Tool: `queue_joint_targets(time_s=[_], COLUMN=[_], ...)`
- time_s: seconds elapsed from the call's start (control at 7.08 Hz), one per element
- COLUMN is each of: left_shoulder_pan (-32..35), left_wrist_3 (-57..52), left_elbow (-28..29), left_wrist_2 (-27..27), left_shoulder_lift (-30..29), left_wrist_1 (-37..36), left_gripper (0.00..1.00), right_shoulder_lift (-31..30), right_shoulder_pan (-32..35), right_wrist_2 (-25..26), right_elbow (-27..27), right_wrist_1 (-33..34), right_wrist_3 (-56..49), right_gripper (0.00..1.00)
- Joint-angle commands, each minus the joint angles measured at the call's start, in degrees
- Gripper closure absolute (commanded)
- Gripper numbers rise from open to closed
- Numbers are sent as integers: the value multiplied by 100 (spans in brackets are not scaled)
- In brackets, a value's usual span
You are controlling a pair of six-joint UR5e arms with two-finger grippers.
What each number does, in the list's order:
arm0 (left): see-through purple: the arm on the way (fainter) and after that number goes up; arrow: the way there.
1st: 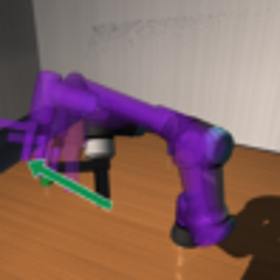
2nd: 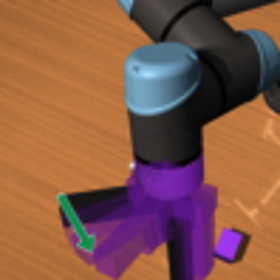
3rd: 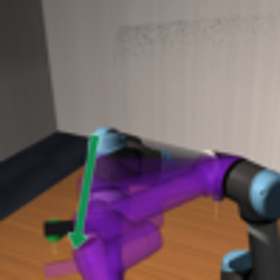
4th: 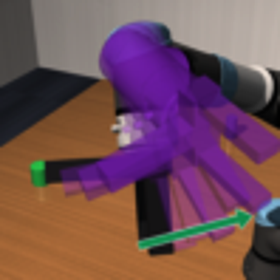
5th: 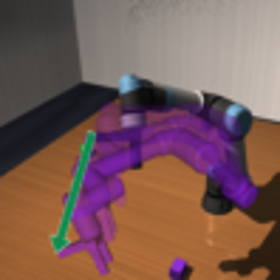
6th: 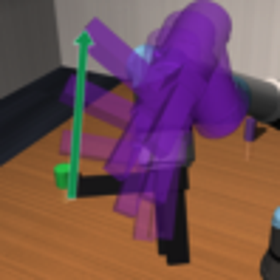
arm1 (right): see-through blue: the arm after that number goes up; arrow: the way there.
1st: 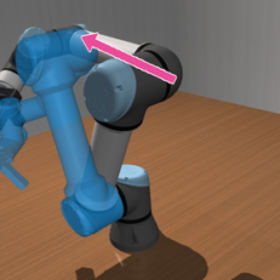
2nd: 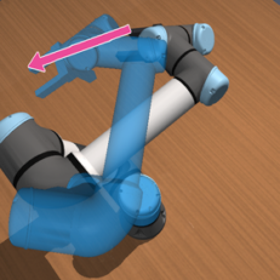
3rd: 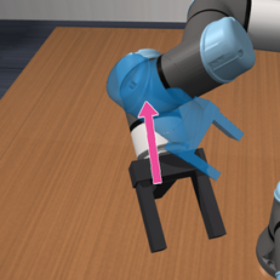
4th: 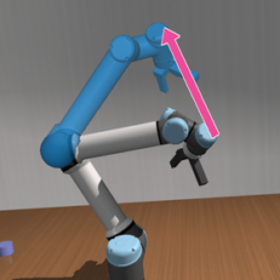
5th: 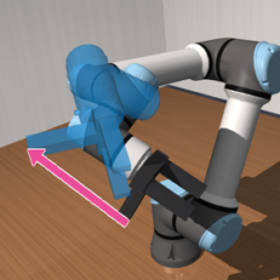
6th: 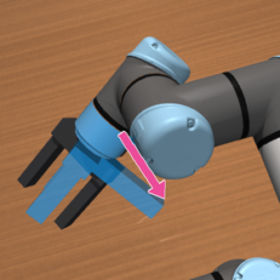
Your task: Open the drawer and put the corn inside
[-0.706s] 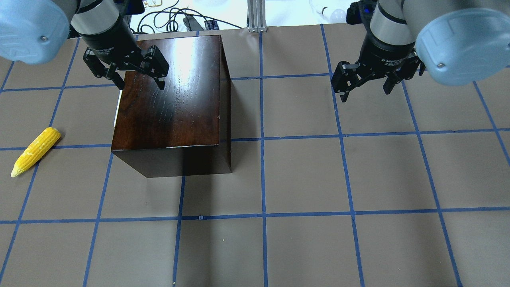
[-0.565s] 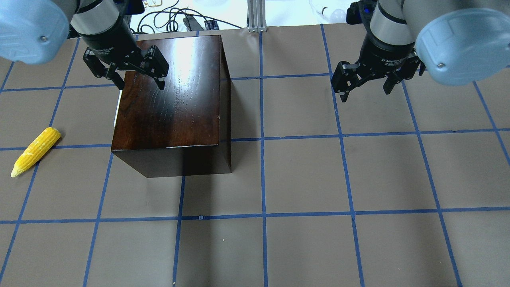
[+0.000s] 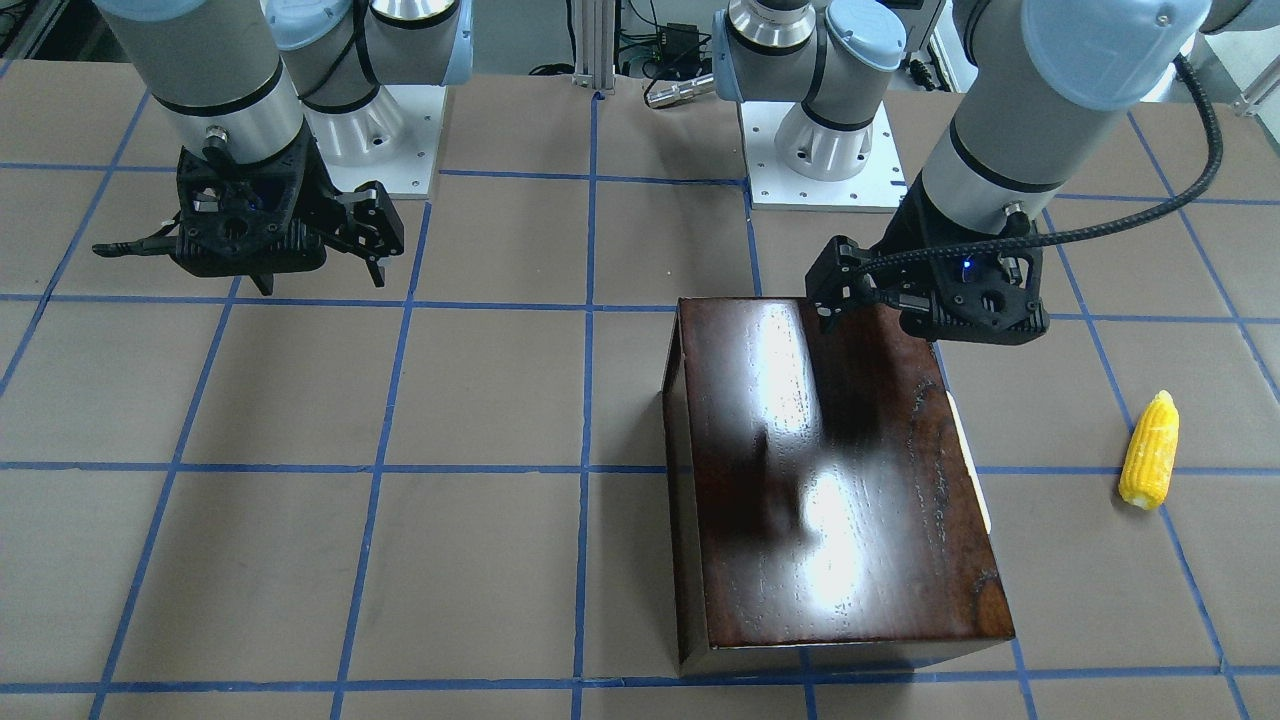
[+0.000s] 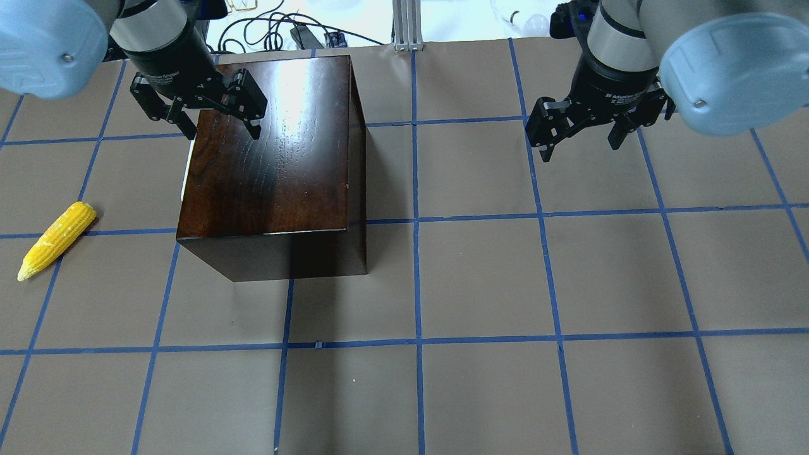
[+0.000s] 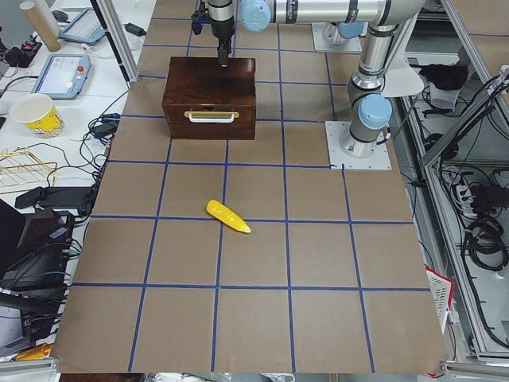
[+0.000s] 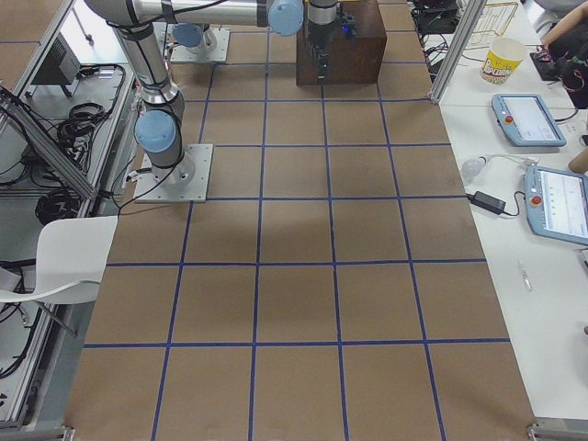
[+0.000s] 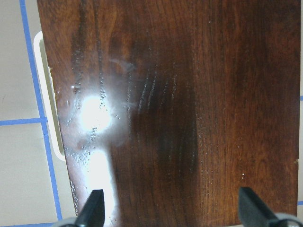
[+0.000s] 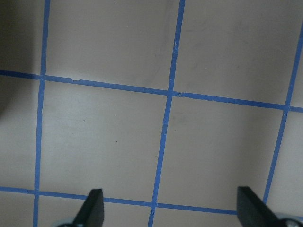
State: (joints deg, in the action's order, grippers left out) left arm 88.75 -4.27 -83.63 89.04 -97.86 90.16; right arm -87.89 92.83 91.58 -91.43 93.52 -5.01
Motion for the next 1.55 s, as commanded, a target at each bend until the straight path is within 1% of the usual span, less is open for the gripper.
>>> queue_joint_targets(time_s=[0.0,0.14,1.13,1.41], left_shoulder_pan=[20,11,-33,-443], left_wrist_3=[23,-3,-39,-13], left_elbow=[-39,-48,13,39], left_wrist_2=[-35,34,17,9], left_shoulder_lift=[-4,22,-40,-13], left_wrist_1=[19,19,-7,54], left_gripper=[0,0,0,0], right_shoulder_lift=[0,0,0,0], right_shoulder_pan=[7,7,7,7], right_wrist_2=[0,0,0,0], right_elbow=[-7,2,2,2], right_wrist_1=[0,0,0,0], right_wrist_3=[0,0,0,0], right_gripper=[0,0,0,0])
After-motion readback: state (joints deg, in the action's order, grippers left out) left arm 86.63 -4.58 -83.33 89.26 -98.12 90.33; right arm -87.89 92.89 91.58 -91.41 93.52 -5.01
